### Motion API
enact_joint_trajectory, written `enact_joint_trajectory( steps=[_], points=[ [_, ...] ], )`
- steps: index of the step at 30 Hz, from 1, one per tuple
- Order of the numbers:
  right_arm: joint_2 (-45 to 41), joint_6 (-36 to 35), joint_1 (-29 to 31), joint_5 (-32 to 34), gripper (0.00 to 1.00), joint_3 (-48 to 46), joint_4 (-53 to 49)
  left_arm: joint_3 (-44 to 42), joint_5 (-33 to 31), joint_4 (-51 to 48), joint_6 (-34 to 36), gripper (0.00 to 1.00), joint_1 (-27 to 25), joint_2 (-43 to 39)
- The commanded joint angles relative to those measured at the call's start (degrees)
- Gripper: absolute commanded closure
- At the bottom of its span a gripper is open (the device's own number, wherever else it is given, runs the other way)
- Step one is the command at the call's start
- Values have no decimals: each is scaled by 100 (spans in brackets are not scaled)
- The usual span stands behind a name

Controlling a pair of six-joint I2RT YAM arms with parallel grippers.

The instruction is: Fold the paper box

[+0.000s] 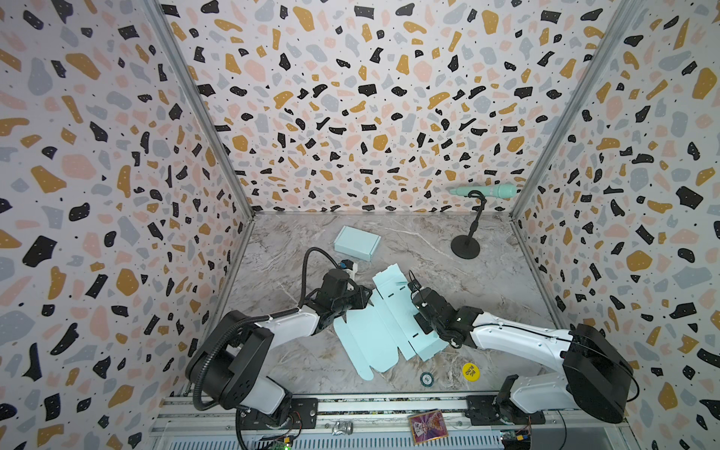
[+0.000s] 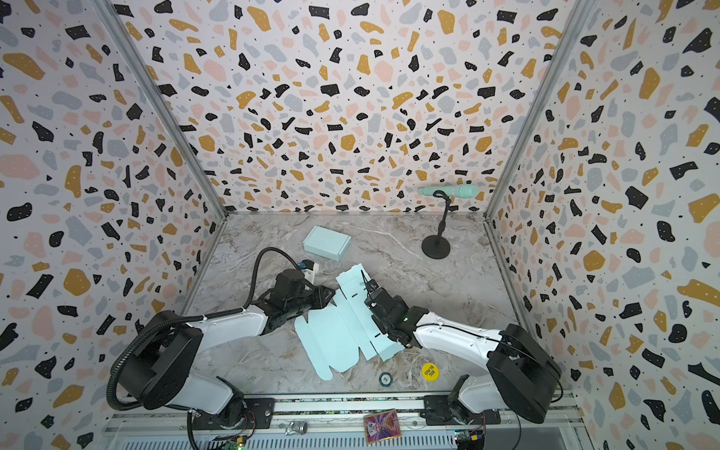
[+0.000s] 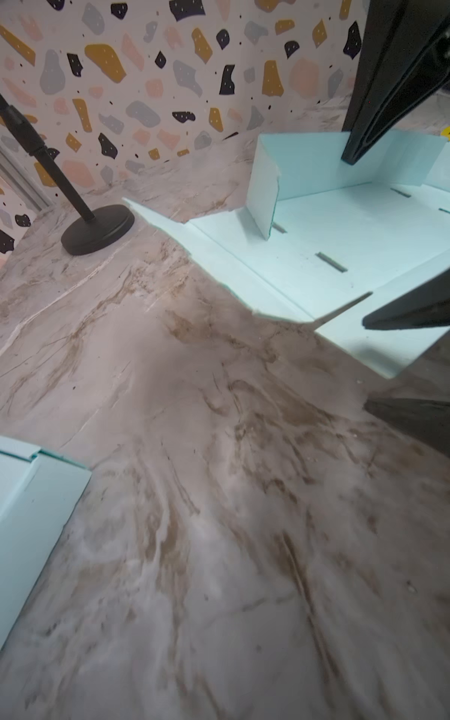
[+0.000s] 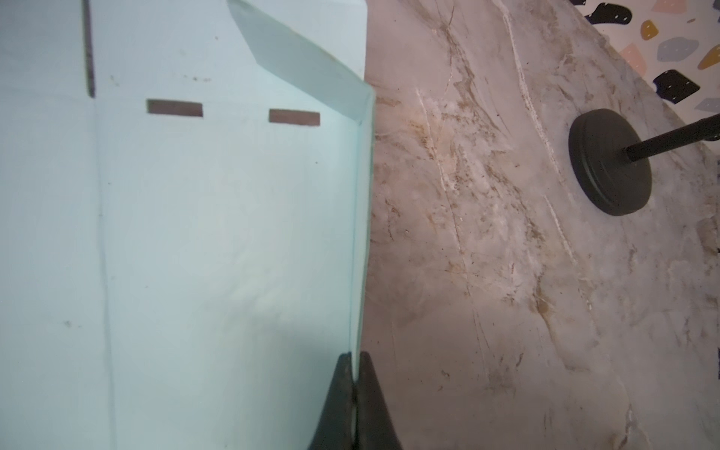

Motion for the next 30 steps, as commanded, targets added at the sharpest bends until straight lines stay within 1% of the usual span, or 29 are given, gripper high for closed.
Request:
enact_joint_trajectory(
  steps=[1, 3, 7, 10, 15, 18, 21, 25, 29, 30],
  points=[
    [33, -173, 87, 271, 100, 202, -53, 69, 29, -24, 295, 62, 20, -14],
    [85, -177, 172, 332, 100, 237, -55, 123, 160, 81, 280, 58, 20, 142],
    [177, -162, 263, 419, 100, 304, -103, 166, 290, 226, 232, 56, -19, 244],
    [220, -162, 283, 449, 100, 329, -115, 182, 259, 137, 260, 61, -125, 138],
    [357, -246, 295, 535, 100, 419, -122, 46, 169, 9, 228, 74, -361, -88],
    [460, -275, 311, 627, 100, 479, -150, -70, 151, 7, 144, 79, -465, -248],
    [532, -315, 333, 654, 100, 526, -126, -93, 129, 6, 52, 81, -652, -343],
    [587, -423, 377, 737, 100, 563, -39, -93, 129, 105, -67, 82, -847, -327],
    [480, -858, 543, 902, 100, 452, 306, -216, 291, 383, -202, 82, -850, -309],
    [422, -1019, 596, 974, 100, 384, 463, -240, 294, 393, -189, 80, -829, -333]
  ],
)
